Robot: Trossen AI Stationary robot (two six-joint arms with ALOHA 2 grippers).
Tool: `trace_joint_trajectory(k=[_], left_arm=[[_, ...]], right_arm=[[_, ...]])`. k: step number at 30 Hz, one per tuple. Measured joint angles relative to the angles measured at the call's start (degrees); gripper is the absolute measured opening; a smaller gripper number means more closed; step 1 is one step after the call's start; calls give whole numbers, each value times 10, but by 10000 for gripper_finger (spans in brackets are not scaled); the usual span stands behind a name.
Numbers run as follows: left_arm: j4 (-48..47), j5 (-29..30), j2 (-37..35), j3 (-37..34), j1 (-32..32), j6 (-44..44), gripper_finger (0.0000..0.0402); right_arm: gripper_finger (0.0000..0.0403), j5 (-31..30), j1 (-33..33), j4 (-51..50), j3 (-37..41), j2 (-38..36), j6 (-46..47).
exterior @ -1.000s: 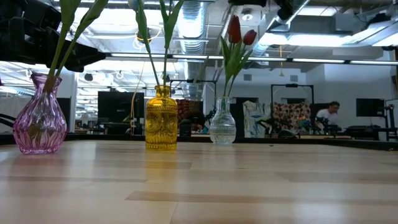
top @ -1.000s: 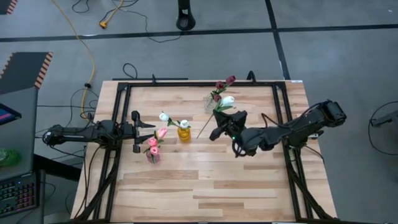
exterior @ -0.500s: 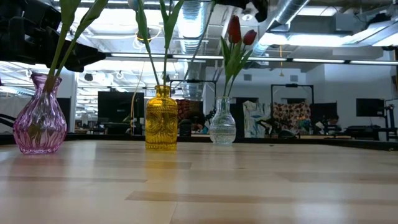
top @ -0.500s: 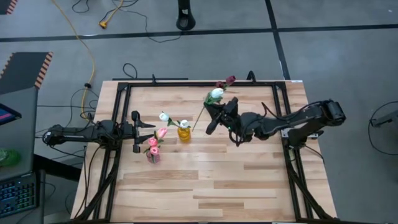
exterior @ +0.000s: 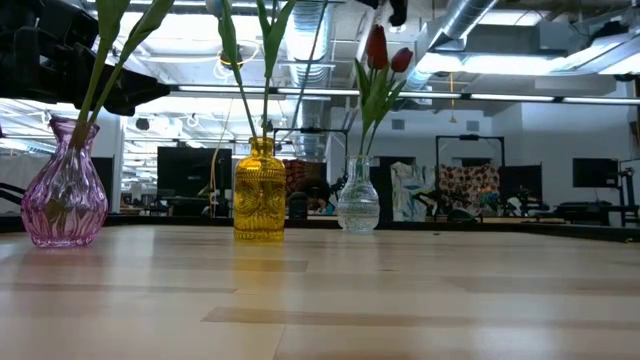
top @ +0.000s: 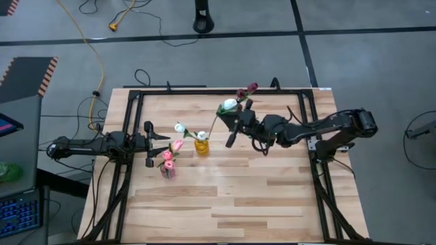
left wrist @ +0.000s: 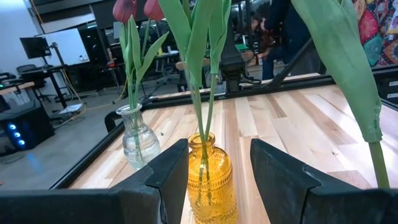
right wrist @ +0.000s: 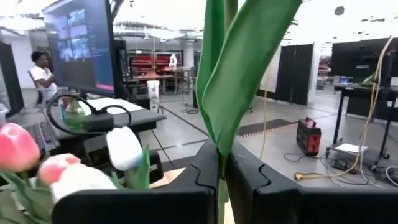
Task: Sort flowers into vase by color
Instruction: Put the white flower into the yellow vase
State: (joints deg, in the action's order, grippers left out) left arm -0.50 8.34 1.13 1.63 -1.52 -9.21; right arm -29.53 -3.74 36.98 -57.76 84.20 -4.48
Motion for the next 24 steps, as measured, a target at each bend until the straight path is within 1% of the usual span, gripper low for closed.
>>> trace_joint_trajectory(k=[5,9,24], left_arm=[[0,0,0,0,0,0,161],[0,0,0,0,0,0,161],[0,0,0,0,0,0,161]], right_arm=[[43,39,16,55,0,34,-27],[43,44,20,94,-1,56,-31],[43,44,2,81,-24,59,-31]])
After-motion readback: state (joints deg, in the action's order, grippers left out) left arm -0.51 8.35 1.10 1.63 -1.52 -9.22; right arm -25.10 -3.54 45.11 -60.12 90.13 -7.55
